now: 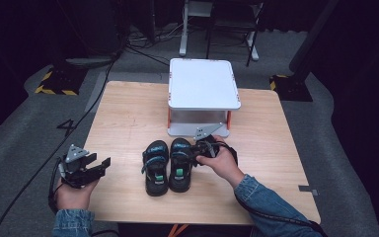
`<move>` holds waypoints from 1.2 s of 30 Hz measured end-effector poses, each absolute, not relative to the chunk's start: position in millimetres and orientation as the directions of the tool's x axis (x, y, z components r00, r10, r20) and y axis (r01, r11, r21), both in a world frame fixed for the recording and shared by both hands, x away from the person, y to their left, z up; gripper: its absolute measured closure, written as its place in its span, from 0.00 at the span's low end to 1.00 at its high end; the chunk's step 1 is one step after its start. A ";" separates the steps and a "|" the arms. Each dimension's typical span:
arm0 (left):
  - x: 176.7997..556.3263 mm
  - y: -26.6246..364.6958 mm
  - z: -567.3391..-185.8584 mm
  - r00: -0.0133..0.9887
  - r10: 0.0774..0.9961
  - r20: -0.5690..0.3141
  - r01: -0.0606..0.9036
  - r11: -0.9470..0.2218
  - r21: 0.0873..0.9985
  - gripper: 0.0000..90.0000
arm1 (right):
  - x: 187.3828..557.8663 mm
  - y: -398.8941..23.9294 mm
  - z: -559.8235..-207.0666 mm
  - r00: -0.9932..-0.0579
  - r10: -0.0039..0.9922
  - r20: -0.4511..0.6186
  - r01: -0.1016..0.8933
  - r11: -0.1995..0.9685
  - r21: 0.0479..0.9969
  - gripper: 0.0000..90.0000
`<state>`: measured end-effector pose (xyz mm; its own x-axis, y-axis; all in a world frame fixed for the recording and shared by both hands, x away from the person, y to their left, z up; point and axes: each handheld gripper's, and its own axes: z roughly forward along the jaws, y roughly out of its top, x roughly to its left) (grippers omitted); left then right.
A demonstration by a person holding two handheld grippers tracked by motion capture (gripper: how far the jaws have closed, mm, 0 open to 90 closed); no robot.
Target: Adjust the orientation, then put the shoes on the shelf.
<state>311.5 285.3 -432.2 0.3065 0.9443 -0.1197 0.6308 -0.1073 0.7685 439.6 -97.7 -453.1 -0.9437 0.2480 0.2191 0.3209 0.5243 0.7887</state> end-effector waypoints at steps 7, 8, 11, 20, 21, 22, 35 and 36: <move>322.1 282.9 -433.0 0.317 0.941 -0.122 0.628 -0.112 0.770 0.49 | 436.4 -102.3 -452.9 -0.928 0.274 0.253 0.360 0.485 0.797 0.50; 324.0 283.0 -433.1 0.320 0.939 -0.125 0.626 -0.110 0.772 0.49 | 434.7 -103.8 -450.7 -0.926 0.285 0.249 0.362 0.476 0.801 0.49; 330.3 282.0 -434.9 0.328 0.937 -0.119 0.629 -0.123 0.768 0.49 | 428.8 -109.7 -439.9 -0.927 0.299 0.225 0.347 0.465 0.814 0.48; 336.4 281.6 -432.5 0.329 0.936 -0.126 0.621 -0.114 0.776 0.49 | 402.2 -105.7 -410.6 -0.939 0.283 0.194 0.308 0.446 0.841 0.52; 336.8 280.5 -432.0 0.330 0.935 -0.129 0.620 -0.111 0.777 0.49 | 398.9 -102.8 -409.7 -0.944 0.287 0.164 0.286 0.462 0.839 0.50; 337.2 279.1 -431.2 0.331 0.935 -0.130 0.619 -0.111 0.777 0.49 | 397.0 -101.0 -409.5 -0.945 0.290 0.150 0.278 0.470 0.838 0.50; 346.3 272.6 -429.6 0.355 0.926 -0.126 0.607 -0.126 0.785 0.49 | 379.8 -74.5 -402.1 -0.961 0.268 0.073 0.220 0.572 0.790 0.48; 346.3 273.6 -429.5 0.354 0.926 -0.128 0.607 -0.124 0.785 0.49 | 379.4 -66.3 -400.7 -0.959 0.275 0.075 0.227 0.580 0.782 0.50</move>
<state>346.3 273.6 -429.5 0.3544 0.9263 -0.1280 0.6073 -0.1240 0.7847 379.4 -66.3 -400.7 -0.9586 0.2747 0.0747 0.2271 0.5798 0.7825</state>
